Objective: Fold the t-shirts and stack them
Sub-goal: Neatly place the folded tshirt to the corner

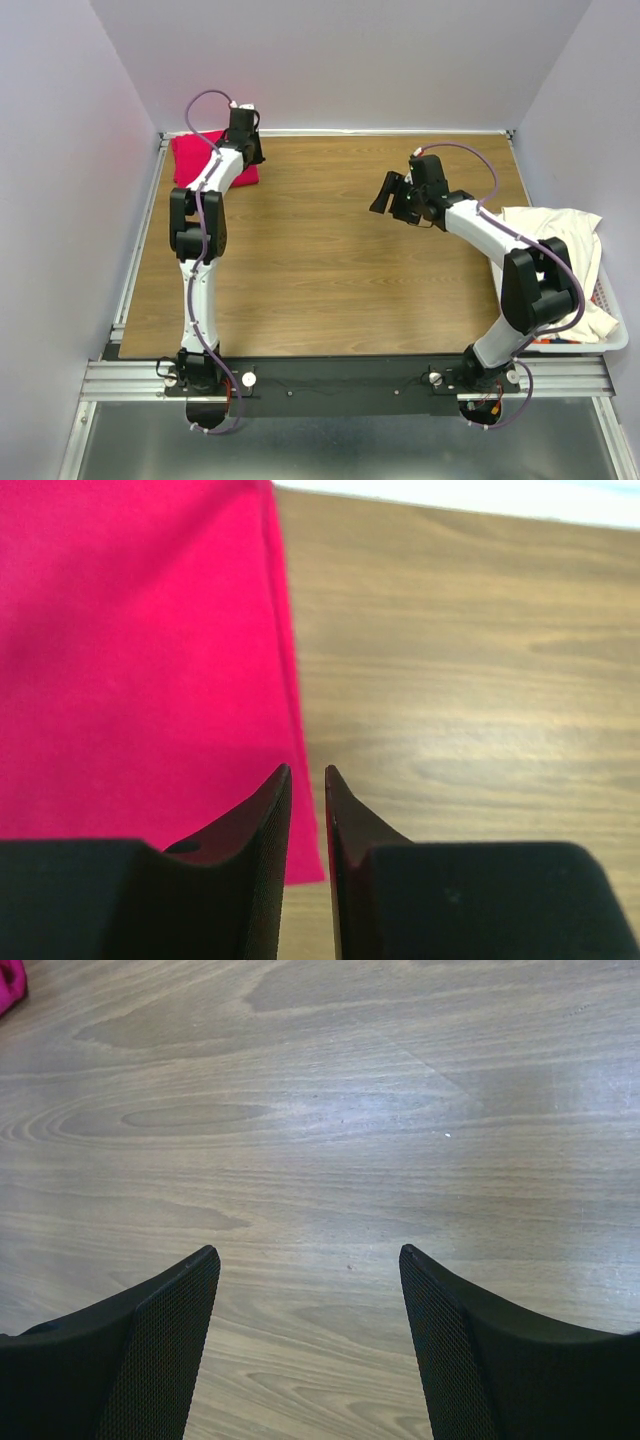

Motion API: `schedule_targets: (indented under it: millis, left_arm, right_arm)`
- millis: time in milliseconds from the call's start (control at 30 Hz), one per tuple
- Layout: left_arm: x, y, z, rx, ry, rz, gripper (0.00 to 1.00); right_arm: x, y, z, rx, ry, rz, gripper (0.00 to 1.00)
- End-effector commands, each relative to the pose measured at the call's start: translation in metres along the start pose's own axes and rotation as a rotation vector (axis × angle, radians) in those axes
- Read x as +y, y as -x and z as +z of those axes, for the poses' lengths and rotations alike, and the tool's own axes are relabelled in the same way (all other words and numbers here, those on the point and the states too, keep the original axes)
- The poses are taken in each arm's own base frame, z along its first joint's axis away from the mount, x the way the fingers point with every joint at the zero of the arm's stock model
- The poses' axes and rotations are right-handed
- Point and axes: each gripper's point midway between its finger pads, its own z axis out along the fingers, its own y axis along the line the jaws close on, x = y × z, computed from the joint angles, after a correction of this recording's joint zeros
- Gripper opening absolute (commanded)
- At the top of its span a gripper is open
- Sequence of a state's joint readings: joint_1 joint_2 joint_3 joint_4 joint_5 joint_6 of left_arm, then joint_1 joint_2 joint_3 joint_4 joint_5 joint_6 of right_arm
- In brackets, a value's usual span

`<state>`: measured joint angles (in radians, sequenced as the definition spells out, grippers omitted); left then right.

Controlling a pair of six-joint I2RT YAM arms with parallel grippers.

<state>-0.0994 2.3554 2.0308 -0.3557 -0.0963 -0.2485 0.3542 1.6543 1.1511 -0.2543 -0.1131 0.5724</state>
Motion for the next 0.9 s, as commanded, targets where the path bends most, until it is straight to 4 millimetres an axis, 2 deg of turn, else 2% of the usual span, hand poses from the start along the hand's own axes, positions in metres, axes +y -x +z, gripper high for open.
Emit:
schedule_targets:
  millis: [0, 167, 533, 700, 867]
  left_arm:
    - [0.014, -0.019, 0.006, 0.048, 0.030, -0.042, 0.26]
    - [0.034, -0.037, 0.011, 0.100, 0.129, -0.014, 0.26]
    - [0.070, -0.074, 0.017, 0.202, 0.209, -0.010, 0.25]
    - [0.090, -0.068, 0.009, 0.198, 0.240, -0.025, 0.25]
    - [0.092, -0.060, 0.001, 0.190, 0.245, -0.007, 0.25]
  right_arm:
    - [-0.004, 0.000, -0.005, -0.030, -0.020, 0.004, 0.80]
    - [-0.007, -0.006, -0.003, -0.018, -0.020, 0.007, 0.80]
    - [-0.007, -0.011, -0.008, -0.019, -0.005, 0.009, 0.80]
    - [-0.007, -0.013, -0.011, -0.020, -0.001, 0.012, 0.80]
    - [-0.008, -0.015, -0.010, -0.018, 0.000, 0.013, 0.80]
